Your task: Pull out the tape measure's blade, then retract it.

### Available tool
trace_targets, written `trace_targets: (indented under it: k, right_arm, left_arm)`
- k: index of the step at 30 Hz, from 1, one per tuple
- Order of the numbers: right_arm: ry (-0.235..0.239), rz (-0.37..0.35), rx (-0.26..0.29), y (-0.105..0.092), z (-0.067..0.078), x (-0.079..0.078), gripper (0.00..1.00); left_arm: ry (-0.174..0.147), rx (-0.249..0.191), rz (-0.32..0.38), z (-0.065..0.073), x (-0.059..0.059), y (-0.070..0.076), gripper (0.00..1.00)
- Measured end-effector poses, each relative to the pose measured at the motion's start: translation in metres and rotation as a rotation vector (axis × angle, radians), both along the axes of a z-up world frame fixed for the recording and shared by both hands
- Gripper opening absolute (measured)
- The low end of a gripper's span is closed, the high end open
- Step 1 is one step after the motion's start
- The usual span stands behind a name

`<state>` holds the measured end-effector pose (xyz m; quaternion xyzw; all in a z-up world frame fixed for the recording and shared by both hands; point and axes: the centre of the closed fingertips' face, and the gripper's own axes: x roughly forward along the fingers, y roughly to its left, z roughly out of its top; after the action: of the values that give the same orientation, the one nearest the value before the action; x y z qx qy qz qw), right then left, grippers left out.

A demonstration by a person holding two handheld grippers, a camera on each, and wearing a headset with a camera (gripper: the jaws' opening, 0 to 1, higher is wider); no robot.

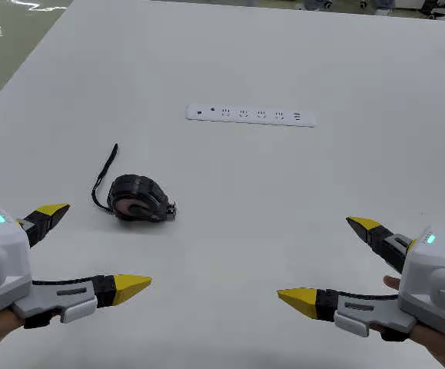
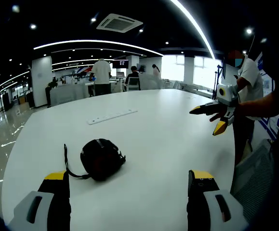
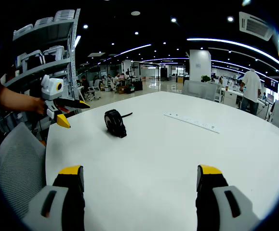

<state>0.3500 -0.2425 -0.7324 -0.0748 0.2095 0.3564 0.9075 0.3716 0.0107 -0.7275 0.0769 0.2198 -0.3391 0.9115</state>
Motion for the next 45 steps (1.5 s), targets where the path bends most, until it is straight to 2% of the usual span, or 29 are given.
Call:
trace_targets:
  k: [15, 22, 30, 45]
  right_arm:
    - [0.001, 0.007, -0.003, 0.000, -0.001, -0.001, 1.00]
    - [-0.013, 0.023, -0.007, -0.001, 0.002, 0.000, 0.98]
    - [-0.016, 0.052, -0.019, 0.001, 0.001, 0.007, 0.96]
    - [-0.003, 0.149, -0.049, 0.014, -0.005, 0.025, 0.91]
  left_arm:
    - [-0.002, 0.010, -0.006, 0.001, 0.000, 0.000, 1.00]
    - [0.002, 0.022, -0.024, 0.001, 0.001, -0.002, 0.99]
    - [0.006, 0.048, -0.060, 0.002, 0.008, -0.002, 0.97]
    - [0.017, 0.132, -0.161, -0.003, 0.028, 0.002, 0.88]
